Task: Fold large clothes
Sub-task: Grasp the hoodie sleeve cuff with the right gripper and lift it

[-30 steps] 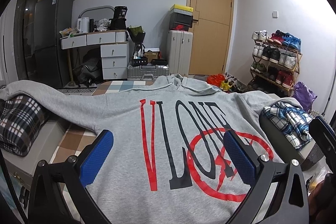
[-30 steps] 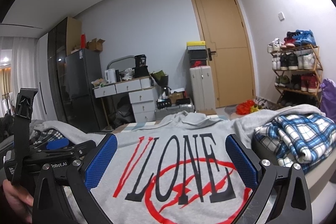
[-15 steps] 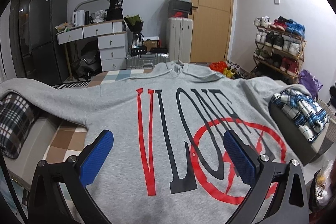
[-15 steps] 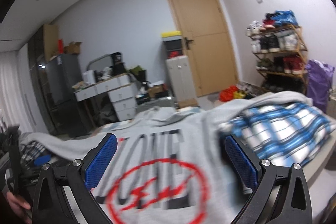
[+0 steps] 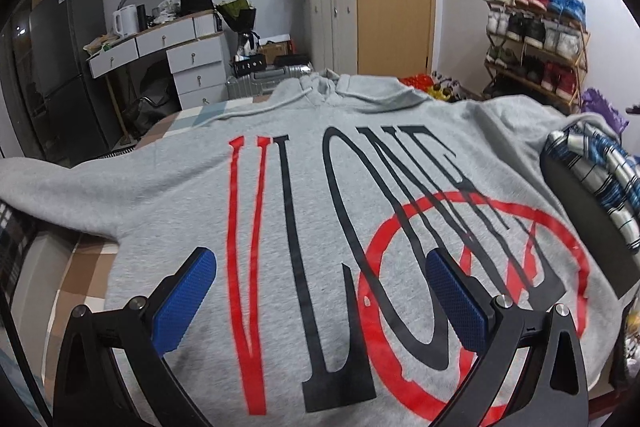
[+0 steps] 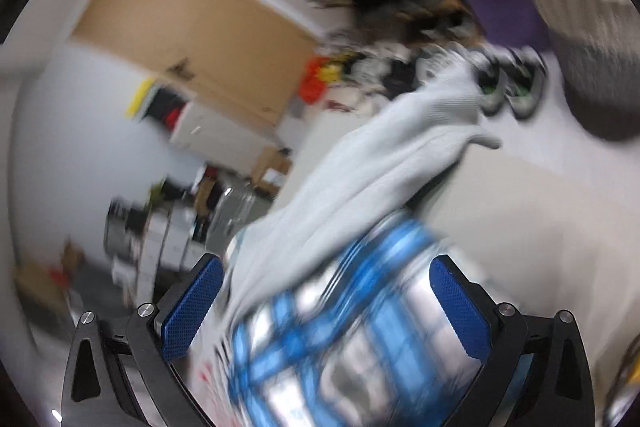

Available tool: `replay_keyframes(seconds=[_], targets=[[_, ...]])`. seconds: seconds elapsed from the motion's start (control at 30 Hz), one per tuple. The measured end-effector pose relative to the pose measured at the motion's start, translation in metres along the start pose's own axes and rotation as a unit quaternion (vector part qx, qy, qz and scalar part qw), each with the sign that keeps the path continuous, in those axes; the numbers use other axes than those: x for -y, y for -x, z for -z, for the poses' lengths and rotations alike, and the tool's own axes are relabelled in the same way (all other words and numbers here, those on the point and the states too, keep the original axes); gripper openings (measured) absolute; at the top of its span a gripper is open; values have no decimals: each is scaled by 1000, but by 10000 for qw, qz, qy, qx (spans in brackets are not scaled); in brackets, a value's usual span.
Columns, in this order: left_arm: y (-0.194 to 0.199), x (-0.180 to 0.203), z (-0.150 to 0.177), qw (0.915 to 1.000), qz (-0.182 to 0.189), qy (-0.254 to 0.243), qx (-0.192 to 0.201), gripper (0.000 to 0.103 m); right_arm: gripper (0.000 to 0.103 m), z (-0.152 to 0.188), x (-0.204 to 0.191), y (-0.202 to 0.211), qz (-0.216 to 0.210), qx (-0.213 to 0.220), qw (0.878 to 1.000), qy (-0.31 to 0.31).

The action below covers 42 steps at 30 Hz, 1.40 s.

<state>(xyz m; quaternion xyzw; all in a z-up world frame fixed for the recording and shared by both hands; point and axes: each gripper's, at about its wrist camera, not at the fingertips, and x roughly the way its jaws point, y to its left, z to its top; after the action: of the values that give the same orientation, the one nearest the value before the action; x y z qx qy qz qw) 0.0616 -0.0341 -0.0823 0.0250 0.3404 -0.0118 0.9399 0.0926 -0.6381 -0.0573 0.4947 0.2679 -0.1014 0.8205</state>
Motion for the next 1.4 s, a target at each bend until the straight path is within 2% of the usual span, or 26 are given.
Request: replay_keyframes(seconds=[0.1,0.17,0.23,0.3,0.37,0.43,0.47,0.5,0.53,0.57,0.6,0.63,0.77,0.87,1.03,1.1,1.23,1.4], targets=[[-3,3,2,9999,-47,-96,-52,102,103,-29,15,-19,321,-3,9983,-486],[-6,4,2,9998,-102,-163,-75,102,103,-42,24,-39,384,-268,9961,-752],[-9,3,0,9997,-132,-198,-108,102,103,-46,25,-56,733,-525,9926,-816],[-12,3,-1,9996,-139,-187,-150,102,103,-55,19,-59,952,-391,9924,-672],[-15,2,-1,9996,-142,-182,-160,102,103,-60,15,-66,1182,-463,9895,-696],[-17,3,-2,9995,-164,-187,-181,102,88,-62,9,-68,1399,-319,9878,-610],[-18,3,-1,9995,-150,-187,-209,102,66,-62,3,-70,1536,-310,9863,-510],[-19,5,-2,9995,-143,-190,-224,102,47,-62,1,-71,1615,-282,9854,-463],[-19,5,-2,9995,-143,-192,-226,102,44,-60,-1,-70,1614,-173,9857,-458],[-18,6,-1,9995,-146,-194,-224,102,34,-61,-3,-71,1564,-18,9868,-428],[-19,6,-2,9995,-136,-191,-227,102,16,-61,-7,-70,1576,125,9868,-342],[-18,6,-2,9995,-132,-188,-216,102,12,-62,-14,-70,1635,250,9860,-212],[-10,4,-5,9997,-132,-199,-101,102,9,-58,-40,-53,1671,814,9820,345],[-2,-3,-5,9998,-146,-141,-3,102,8,-54,-69,-34,1658,1297,9737,871],[9,-22,-6,9997,-188,102,99,102,8,-32,-146,-7,1694,1913,9466,1965],[16,-34,-4,9994,-234,203,169,102,8,-17,-182,4,1540,2136,9352,2369],[27,-56,-1,9982,-347,408,267,102,8,27,-260,9,1227,2321,9092,3233],[44,-97,8,9948,-587,722,401,102,8,103,-352,-6,530,2083,8948,3914]])
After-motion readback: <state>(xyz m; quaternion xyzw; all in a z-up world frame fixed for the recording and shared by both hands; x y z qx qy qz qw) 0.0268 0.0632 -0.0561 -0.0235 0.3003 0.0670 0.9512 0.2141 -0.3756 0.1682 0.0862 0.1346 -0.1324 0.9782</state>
